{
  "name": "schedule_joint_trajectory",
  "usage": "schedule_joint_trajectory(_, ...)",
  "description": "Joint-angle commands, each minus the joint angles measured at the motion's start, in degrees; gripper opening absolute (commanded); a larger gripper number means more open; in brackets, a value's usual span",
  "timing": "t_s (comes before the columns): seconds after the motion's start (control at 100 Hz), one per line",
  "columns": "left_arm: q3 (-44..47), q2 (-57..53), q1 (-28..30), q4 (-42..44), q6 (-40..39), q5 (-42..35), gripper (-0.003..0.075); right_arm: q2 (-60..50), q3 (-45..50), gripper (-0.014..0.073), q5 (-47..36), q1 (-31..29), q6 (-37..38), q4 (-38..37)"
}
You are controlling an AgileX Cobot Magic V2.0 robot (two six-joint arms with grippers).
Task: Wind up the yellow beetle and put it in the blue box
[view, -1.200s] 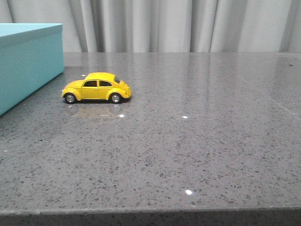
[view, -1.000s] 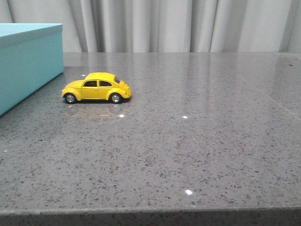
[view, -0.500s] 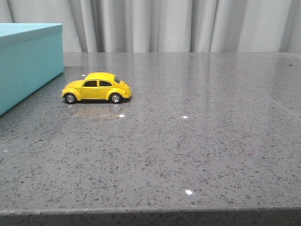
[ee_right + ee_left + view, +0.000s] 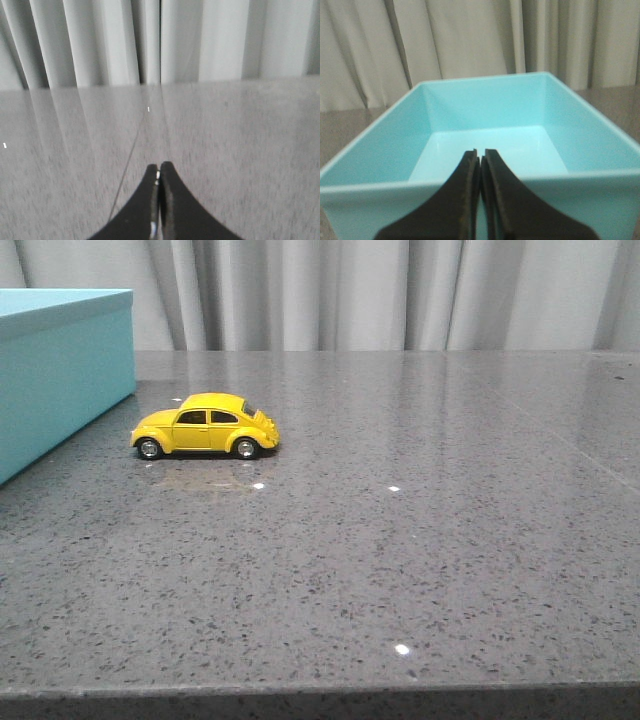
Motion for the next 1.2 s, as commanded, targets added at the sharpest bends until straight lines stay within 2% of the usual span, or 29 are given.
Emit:
schedule_joint_trajectory(0.0,-8.03,1.29,-0.34,-1.68,-0.52,-0.46,-0.002,0.2,-6.95,-0.0114,-2.19,-0.34,-0.39,-0.4)
schedule_joint_trajectory(0.21,-23.76,13.74,-0.34,-2.09,-0.52,14.9,-0.002,7.5,-20.13,-0.0114,9.48,-0.34,-0.39,-0.4)
schedule_joint_trajectory(0.43,-39.9,30.44,-0.34,-7.92,-0.52,34.65,-0.002,19.56,-36.23,-0.0114,30.69,-0.34,-0.39,1.8)
schedule_joint_trajectory(0.52,-45.25,36.27,-0.34,-8.16,-0.52,39.35,-0.002,24.37,-42.11,-0.0114,36.73,-0.34,-0.39,2.73)
schedule_joint_trajectory(0.7,-49.69,43.04,-0.34,-8.16,0.29,41.16,-0.002,30.95,-48.46,-0.0114,40.43,-0.34,-0.39,3.87)
schedule_joint_trajectory(0.87,-49.8,45.39,-0.34,-8.16,4.7,41.94,-0.002,33.65,-48.59,-0.0114,39.68,-0.34,-0.39,6.21)
schedule_joint_trajectory(1.06,-49.8,45.36,-0.34,-8.29,4.67,41.92,-0.0017,34.08,-48.59,-0.0106,39.46,-0.34,-0.39,6.32)
schedule_joint_trajectory(1.13,-49.8,45.36,-0.34,-8.54,4.67,42.19,-0.0004,34.08,-48.59,-0.0056,39.46,-0.34,-0.44,6.32)
schedule_joint_trajectory(1.19,-49.8,45.36,-0.34,-8.62,4.67,42.28,0.0035,34.08,-48.59,0.0024,39.41,-0.34,-0.44,6.32)
